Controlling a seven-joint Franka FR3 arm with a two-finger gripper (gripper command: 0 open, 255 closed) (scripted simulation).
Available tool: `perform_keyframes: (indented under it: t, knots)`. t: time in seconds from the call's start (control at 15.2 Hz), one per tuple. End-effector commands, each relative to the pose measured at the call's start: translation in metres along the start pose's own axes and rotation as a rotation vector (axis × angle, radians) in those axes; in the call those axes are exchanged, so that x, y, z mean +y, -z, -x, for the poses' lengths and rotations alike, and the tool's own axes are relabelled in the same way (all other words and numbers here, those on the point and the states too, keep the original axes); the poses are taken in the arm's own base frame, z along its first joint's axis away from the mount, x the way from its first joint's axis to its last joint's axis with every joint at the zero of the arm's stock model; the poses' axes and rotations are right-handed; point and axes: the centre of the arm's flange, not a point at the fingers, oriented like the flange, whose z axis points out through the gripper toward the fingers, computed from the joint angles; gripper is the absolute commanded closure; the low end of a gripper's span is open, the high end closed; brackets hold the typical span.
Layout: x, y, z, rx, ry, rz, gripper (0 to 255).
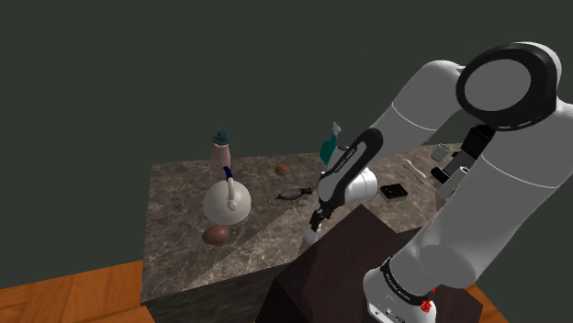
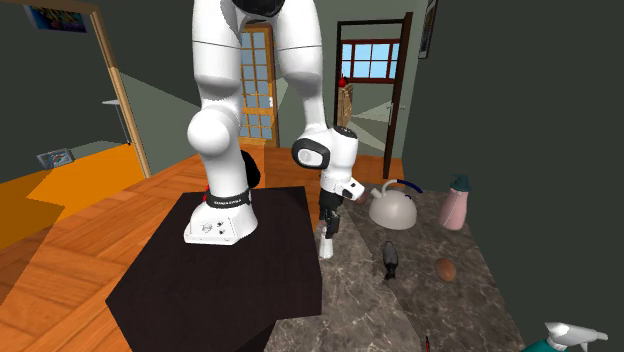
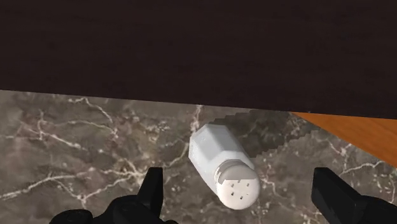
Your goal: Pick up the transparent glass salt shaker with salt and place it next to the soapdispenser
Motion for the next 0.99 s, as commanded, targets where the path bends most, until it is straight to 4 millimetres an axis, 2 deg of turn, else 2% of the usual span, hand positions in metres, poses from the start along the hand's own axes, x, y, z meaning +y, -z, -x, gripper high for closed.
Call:
perform_keyframes:
  t: [0.0,0.2,0.66,0.73,0.92]
  knots:
    - [0.0,-0.011,0.0,0.0,0.0,0.001,0]
    - [0.0,-0.025,0.0,0.0,0.0,0.001,0]
    - [0.0,-0.025,0.0,0.0,0.0,0.001,0]
    - [0.0,-0.025,0.0,0.0,0.0,0.001,255]
    - [0.0,-0.025,0.0,0.0,0.0,0.001,255]
